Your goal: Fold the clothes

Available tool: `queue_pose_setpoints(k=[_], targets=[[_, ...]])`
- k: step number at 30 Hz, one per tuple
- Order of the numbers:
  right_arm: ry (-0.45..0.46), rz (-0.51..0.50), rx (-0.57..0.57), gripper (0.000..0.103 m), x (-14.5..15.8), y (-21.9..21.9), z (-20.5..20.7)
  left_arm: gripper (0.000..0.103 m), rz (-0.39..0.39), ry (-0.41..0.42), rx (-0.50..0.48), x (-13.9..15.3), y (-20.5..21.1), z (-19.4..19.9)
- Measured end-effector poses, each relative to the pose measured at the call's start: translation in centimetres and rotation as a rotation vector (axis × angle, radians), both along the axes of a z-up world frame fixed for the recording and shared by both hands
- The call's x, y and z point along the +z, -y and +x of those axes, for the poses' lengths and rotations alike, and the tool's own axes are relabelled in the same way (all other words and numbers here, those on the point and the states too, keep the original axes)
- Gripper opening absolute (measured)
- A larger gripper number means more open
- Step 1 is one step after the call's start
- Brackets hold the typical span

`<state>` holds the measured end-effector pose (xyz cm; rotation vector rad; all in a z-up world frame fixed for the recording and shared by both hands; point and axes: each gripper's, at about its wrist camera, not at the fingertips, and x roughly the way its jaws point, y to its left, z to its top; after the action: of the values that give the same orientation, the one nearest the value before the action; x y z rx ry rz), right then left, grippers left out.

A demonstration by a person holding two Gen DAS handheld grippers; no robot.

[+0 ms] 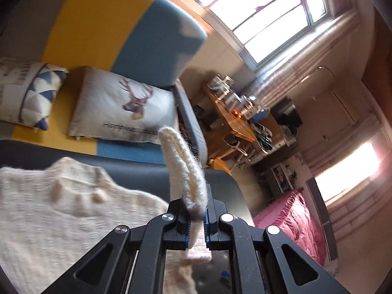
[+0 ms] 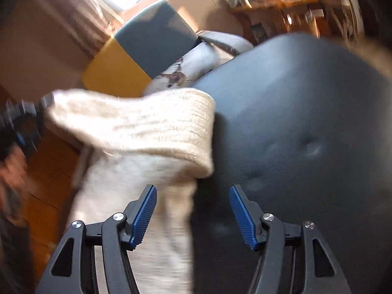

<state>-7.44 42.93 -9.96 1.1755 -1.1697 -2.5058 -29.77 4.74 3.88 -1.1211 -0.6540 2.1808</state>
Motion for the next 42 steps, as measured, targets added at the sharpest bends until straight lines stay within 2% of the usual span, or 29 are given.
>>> queue_pose_setpoints(k=[3, 5, 7, 10, 18, 22, 25, 28, 30, 31, 34, 35, 36, 38, 41, 42], targets=[[-0.014, -0.335, -0.012, 0.064, -1.7, -0.2, -0.7, 0.008, 0.003, 0.000, 0.024, -0.9, 3.3, 1.3], [0.005, -0.496, -0.034, 0.064, -3.0, 0.3, -1.3, 0.008, 0.011, -0.003, 0.038, -1.2, 4.8, 2.1], [0.033, -0.595, -0.082, 0.065, -4.3, 1.0, -2.0, 0.008, 0.024, -0.002, 0.050, -1.3, 6.0, 2.6], [0.072, -0.680, -0.156, 0.065, -5.9, 2.2, -3.4, 0.008, 0.040, -0.011, 0.053, -0.3, 6.8, 2.5], [0.168, -0.694, -0.230, 0.065, -8.0, 4.8, -7.9, 0.008, 0.021, -0.124, -0.003, 5.7, 4.7, 1.7], [0.190, -0.684, -0.261, 0.065, -7.8, 5.4, -8.5, 0.008, 0.043, -0.130, -0.012, 7.7, 3.4, 0.9], [0.150, -0.658, -0.277, 0.065, -7.0, 6.2, -6.6, 0.008, 0.058, -0.143, -0.028, 9.4, 1.7, 0.2], [0.070, -0.757, -0.372, 0.075, -8.4, 6.0, -5.3, 0.008, 0.104, -0.137, -0.060, 10.5, -0.5, -0.1], [0.042, -0.844, -0.425, 0.075, -9.4, 5.5, -5.7, 0.008, 0.132, -0.132, -0.088, 11.4, -2.4, 0.3], [0.029, -0.855, -0.443, 0.075, -9.4, 5.1, -6.2, 0.008, 0.138, -0.134, -0.102, 12.0, -3.3, 0.6], [0.004, -0.824, -0.472, 0.077, -8.5, 3.6, -8.1, 0.008, 0.162, -0.139, -0.106, 13.2, -4.7, 0.8], [0.000, -0.809, -0.464, 0.074, -8.1, 3.0, -8.7, 0.008, 0.178, -0.140, -0.108, 13.6, -4.8, 0.9], [-0.009, -0.770, -0.463, 0.074, -7.7, 2.3, -8.9, 0.008, 0.182, -0.157, -0.100, 13.7, -4.4, 1.1], [-0.012, -0.674, -0.468, 0.074, -7.1, 1.1, -8.7, 0.008, 0.121, -0.195, -0.062, 13.1, -3.2, 1.6], [0.008, -0.672, -0.457, 0.071, -8.4, 0.3, -7.9, 0.008, 0.004, -0.152, 0.021, 8.2, 0.3, 1.4], [0.006, -0.672, -0.446, 0.071, -8.6, 0.1, -7.6, 0.008, -0.027, -0.114, 0.046, 5.9, 1.8, 1.0]])
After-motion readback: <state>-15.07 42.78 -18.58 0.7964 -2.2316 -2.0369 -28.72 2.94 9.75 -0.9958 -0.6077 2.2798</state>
